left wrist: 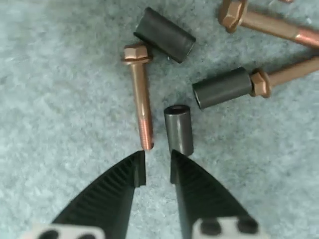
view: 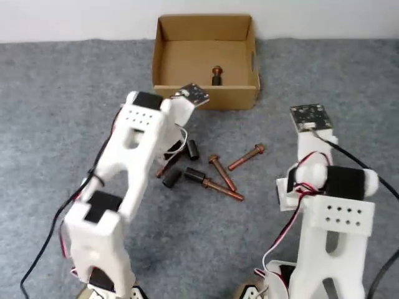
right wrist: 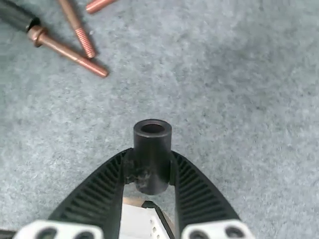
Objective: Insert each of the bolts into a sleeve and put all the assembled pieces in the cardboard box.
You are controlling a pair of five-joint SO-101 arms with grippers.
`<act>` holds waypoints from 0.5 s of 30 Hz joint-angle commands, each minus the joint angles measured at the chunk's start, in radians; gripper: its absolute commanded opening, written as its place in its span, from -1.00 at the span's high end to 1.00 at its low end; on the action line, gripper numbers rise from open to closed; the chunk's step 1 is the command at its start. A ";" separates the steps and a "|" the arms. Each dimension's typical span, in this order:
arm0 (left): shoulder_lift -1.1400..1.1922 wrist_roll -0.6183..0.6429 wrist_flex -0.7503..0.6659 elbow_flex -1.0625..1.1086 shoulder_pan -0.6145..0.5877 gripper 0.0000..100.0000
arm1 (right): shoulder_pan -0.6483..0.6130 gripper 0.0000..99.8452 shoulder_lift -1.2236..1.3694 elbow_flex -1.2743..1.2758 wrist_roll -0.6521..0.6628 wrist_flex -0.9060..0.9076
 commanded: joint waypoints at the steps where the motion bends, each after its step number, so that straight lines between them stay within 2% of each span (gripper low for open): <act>1: 0.103 -0.025 0.087 -0.245 0.005 0.80 | 0.035 0.98 -0.022 -0.006 0.011 -0.007; 5: 0.207 -0.025 0.121 -0.429 0.002 0.80 | 0.035 0.98 -0.022 -0.006 0.011 -0.010; 15: 0.423 -0.025 0.120 -0.568 -0.011 0.80 | 0.033 0.98 -0.022 -0.006 0.011 -0.012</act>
